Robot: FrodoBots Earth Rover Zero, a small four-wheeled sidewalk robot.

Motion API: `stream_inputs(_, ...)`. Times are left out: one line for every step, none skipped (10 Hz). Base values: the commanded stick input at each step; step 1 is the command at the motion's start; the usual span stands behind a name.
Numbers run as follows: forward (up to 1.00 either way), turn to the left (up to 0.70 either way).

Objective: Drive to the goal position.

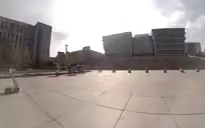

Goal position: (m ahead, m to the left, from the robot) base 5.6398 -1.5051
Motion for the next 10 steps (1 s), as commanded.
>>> stream_inputs(0.37, 0.0)
stream_inputs(0.22, 0.0)
stream_inputs(0.17, 0.0)
stream_inputs(0.17, 0.0)
stream_inputs(0.18, 0.0)
stream_inputs(0.31, 0.0)
stream_inputs(0.46, 0.0)
stream_inputs(0.57, 0.0)
stream_inputs(0.6, 0.0)
stream_inputs(0.48, 0.0)
